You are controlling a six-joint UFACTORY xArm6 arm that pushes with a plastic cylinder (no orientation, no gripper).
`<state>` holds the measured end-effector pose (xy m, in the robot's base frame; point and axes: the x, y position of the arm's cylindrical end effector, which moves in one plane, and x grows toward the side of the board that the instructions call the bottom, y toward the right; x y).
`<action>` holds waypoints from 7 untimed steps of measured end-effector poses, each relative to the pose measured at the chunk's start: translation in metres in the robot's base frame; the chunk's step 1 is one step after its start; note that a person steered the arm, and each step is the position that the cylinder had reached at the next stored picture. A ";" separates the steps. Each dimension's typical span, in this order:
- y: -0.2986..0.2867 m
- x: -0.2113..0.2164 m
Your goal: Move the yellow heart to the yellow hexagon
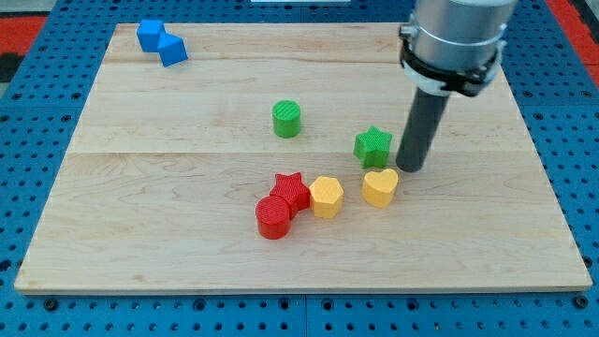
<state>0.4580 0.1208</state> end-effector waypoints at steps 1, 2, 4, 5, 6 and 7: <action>-0.003 0.012; -0.014 0.026; -0.019 0.066; -0.026 0.081; -0.028 0.073; -0.028 0.065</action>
